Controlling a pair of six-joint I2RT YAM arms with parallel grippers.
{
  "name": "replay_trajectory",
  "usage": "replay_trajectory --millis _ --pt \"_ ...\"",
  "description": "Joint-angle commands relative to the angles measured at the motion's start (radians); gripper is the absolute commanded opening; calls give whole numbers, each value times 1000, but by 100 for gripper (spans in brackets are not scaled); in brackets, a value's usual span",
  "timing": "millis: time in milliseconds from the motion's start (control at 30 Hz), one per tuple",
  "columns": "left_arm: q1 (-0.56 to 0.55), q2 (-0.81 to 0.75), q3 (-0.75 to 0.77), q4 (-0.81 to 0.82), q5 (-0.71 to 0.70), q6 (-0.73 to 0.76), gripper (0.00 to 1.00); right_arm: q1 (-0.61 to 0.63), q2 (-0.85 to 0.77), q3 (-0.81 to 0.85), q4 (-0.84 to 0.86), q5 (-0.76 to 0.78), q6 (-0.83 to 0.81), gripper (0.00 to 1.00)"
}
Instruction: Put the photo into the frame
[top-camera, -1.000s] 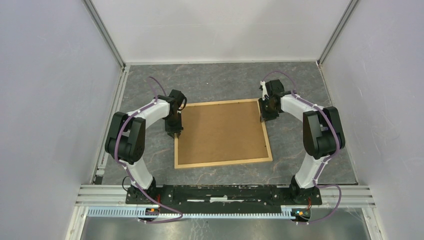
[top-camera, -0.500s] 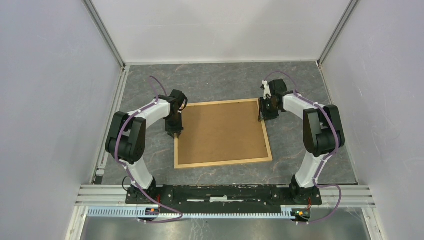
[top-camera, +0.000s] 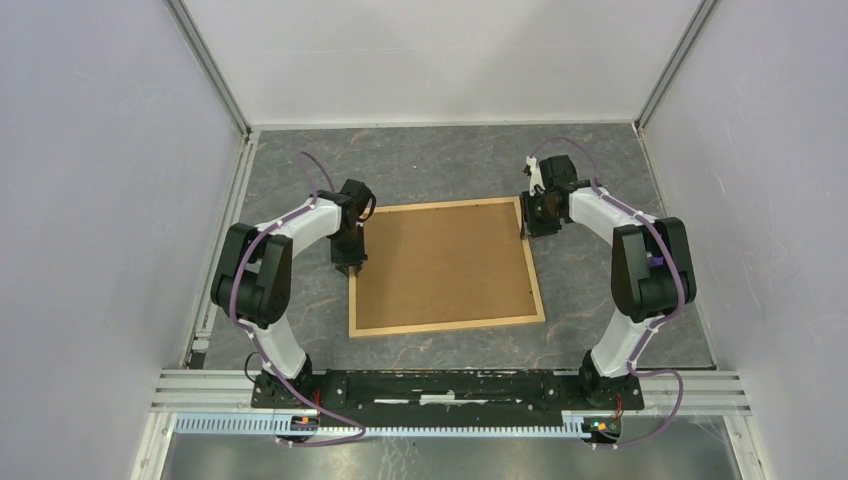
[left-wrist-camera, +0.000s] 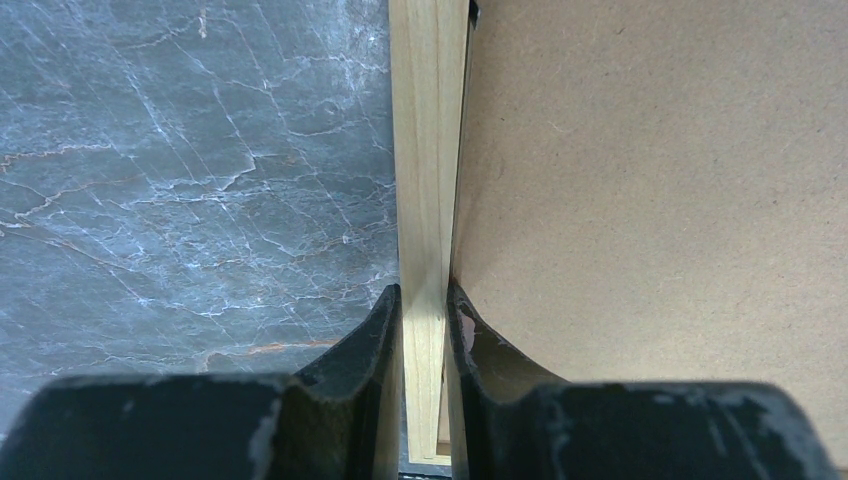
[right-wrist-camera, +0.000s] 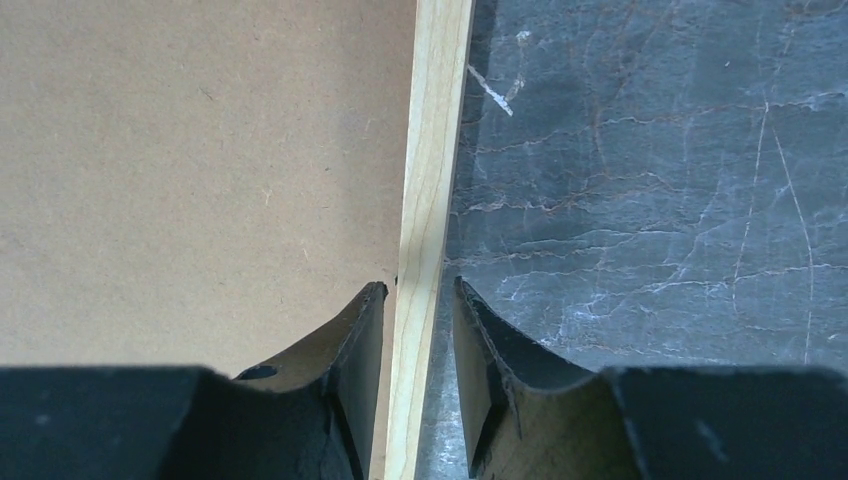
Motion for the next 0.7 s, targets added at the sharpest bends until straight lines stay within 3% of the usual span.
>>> replay_trajectory --millis 0,667 --pt "-14 42 -17 45 -13 44 2 -3 -23 10 -5 21 -15 36" --pt "-14 42 -16 46 -9 44 2 0 43 -26 8 59 -14 30"
